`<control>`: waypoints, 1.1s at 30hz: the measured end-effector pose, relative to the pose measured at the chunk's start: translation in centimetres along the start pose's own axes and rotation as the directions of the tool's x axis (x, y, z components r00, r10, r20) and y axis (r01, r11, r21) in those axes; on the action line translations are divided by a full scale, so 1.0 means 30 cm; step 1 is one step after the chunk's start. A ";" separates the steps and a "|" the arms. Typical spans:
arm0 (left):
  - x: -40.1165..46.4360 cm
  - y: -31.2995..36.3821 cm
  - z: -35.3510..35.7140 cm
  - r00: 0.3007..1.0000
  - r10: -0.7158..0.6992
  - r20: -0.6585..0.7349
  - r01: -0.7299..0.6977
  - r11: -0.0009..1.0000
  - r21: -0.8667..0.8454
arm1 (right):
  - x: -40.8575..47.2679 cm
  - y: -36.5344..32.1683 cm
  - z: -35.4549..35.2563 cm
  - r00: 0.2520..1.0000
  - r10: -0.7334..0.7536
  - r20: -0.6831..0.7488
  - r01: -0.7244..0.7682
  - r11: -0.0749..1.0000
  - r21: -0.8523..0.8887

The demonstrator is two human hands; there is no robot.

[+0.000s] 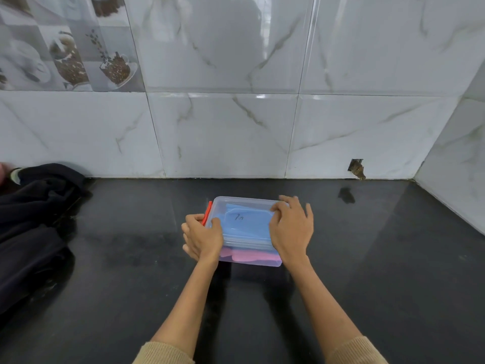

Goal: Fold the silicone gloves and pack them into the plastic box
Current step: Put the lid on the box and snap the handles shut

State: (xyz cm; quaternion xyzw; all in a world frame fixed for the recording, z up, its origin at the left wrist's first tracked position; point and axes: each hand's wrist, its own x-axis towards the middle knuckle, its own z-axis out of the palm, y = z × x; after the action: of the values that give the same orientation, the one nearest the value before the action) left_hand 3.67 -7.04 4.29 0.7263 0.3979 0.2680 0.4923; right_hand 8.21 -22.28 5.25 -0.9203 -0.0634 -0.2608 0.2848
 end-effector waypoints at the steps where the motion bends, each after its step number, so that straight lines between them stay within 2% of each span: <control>1: 0.013 -0.010 -0.008 0.999 -0.006 0.047 0.008 0.999 -0.043 | -0.010 0.015 0.001 0.996 0.085 -0.035 -0.083 0.994 0.078; 2: 0.027 -0.020 -0.015 0.994 -0.010 0.108 0.023 0.993 -0.118 | -0.016 0.030 0.002 0.984 0.180 -0.009 -0.175 0.965 0.195; 3: 0.039 -0.031 -0.022 0.985 -0.011 0.174 0.049 0.976 -0.212 | -0.018 0.046 0.003 0.959 0.272 0.081 -0.284 0.899 0.334; 4: 0.048 -0.041 -0.027 0.972 -0.012 0.233 0.083 0.951 -0.297 | -0.017 0.059 0.005 0.918 0.338 0.208 -0.397 0.788 0.471; 6: 0.057 -0.053 -0.033 0.943 -0.025 0.331 0.163 0.904 -0.395 | -0.010 0.086 0.010 0.836 0.361 0.413 -0.548 0.541 0.638; 10: 0.055 -0.061 -0.023 0.867 -0.012 0.498 0.322 0.777 -0.541 | 0.000 0.117 0.027 0.758 0.315 0.571 -0.650 0.301 0.698; 14: 0.038 -0.074 -0.023 0.836 0.002 0.548 0.372 0.733 -0.570 | -0.018 0.112 0.034 0.694 0.308 0.651 -0.683 -0.005 0.730; 16: 0.027 -0.073 -0.022 0.840 -0.047 0.541 0.404 0.721 -0.563 | -0.020 0.106 0.035 0.676 0.317 0.665 -0.679 -0.083 0.730; 20: 0.018 -0.070 -0.008 0.852 -0.106 0.513 0.419 0.726 -0.546 | -0.011 0.098 0.021 0.653 0.346 0.673 -0.691 -0.090 0.717; 25: -0.007 -0.047 0.044 0.827 -0.110 0.552 0.434 0.749 -0.501 | -0.018 0.140 -0.028 0.640 0.413 0.648 -0.684 -0.077 0.725; 31: -0.113 0.018 0.222 0.735 -0.069 0.674 0.458 0.784 -0.419 | -0.039 0.299 -0.169 0.675 0.528 0.515 -0.629 0.048 0.776; 33: -0.166 0.051 0.286 0.737 -0.091 0.670 0.439 0.818 -0.371 | -0.054 0.364 -0.223 0.690 0.562 0.456 -0.610 0.111 0.785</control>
State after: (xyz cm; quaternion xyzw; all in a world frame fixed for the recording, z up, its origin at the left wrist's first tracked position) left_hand 8.17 -15.83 2.52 0.5497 0.2301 0.0305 0.8025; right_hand 6.75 -35.00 3.74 -0.5631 0.1679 -0.0279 0.8087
